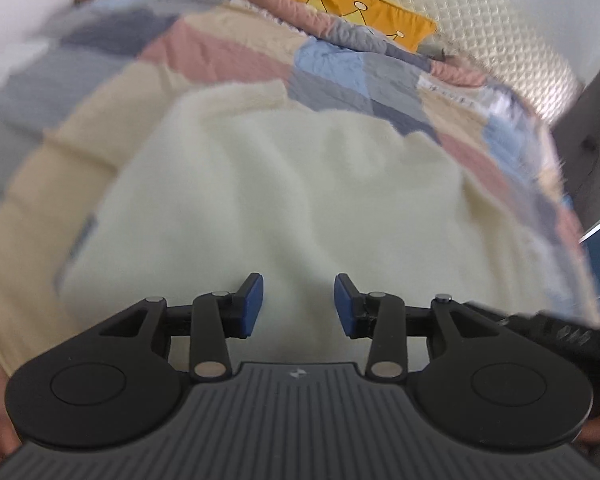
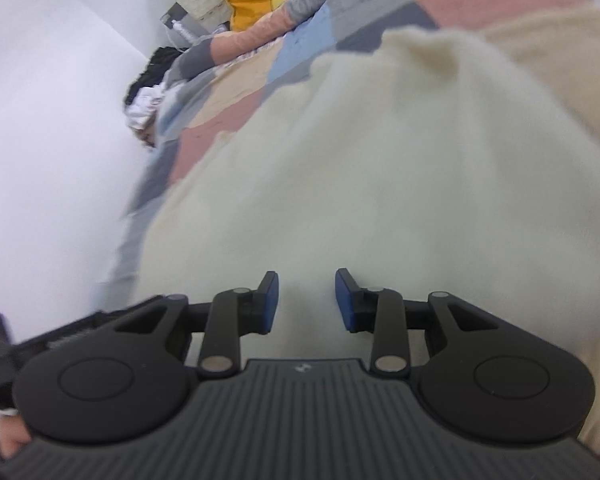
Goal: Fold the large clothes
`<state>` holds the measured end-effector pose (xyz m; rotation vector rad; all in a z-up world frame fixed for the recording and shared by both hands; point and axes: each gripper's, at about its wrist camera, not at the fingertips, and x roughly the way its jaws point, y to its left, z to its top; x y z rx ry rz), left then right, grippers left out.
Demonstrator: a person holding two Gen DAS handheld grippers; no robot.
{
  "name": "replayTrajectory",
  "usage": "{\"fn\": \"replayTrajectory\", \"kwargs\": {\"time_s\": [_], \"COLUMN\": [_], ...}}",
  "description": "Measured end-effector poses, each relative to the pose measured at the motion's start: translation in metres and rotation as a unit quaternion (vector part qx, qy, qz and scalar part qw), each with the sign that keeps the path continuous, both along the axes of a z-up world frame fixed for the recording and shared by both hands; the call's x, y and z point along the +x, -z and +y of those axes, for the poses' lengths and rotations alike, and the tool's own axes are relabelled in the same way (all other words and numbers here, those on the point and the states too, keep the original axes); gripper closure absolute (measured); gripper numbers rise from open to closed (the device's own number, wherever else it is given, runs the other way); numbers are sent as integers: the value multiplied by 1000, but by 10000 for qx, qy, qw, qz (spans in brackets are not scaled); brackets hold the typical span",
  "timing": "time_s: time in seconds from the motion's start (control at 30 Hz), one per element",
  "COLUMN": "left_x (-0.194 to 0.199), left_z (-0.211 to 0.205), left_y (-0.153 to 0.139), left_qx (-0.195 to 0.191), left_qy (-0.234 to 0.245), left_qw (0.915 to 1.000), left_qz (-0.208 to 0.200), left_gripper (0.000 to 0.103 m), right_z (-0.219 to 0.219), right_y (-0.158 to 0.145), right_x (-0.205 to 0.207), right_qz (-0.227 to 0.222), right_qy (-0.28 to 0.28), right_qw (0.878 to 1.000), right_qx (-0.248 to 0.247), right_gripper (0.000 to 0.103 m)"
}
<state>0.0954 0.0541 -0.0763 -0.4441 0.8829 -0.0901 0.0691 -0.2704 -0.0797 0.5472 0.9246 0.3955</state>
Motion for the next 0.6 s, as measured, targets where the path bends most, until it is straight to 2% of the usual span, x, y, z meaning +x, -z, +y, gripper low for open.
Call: {"fn": "replayTrajectory", "kwargs": {"time_s": [0.07,0.2,0.33,0.37,0.4,0.43,0.47,0.5,0.57,0.6], "left_x": [-9,-27,-31,-31,-29,-28,-27,-26,-25,-25], "left_z": [6,15,30,33,37,40,44,48,56,59], "left_y": [-2,1,22,25,28,31,34,37,44,48], "left_qx": [-507,-957,-1582,-1625,-1667,-1746,-1822,-1877,-1983,-2090], "left_qy": [-124,-444,-787,-888,-992,-1101,-1181,-1259,-1420,-1529], "left_qw": [9986,9944,9829,9809,9787,9758,9729,9704,9651,9609], "left_qz": [16,94,522,595,671,728,793,846,951,983], "left_gripper": [58,56,54,52,44,37,35,34,30,27], "right_z": [5,11,12,14,15,16,16,18,22,21], "right_y": [0,4,8,8,9,11,14,22,42,49], "right_x": [-9,-23,-31,-33,-35,-37,-39,-40,-33,-29], "right_qz": [4,122,173,122,116,254,410,577,972,1100], "right_qy": [-53,-69,-53,-69,-91,-43,-22,-132,-273,-134], "right_qw": [10000,9997,9991,9991,9991,9987,9973,9946,9899,9897], "right_qx": [31,179,378,396,390,445,615,852,998,912], "right_gripper": [68,68,49,44,42,40,29,22,25,25]}}
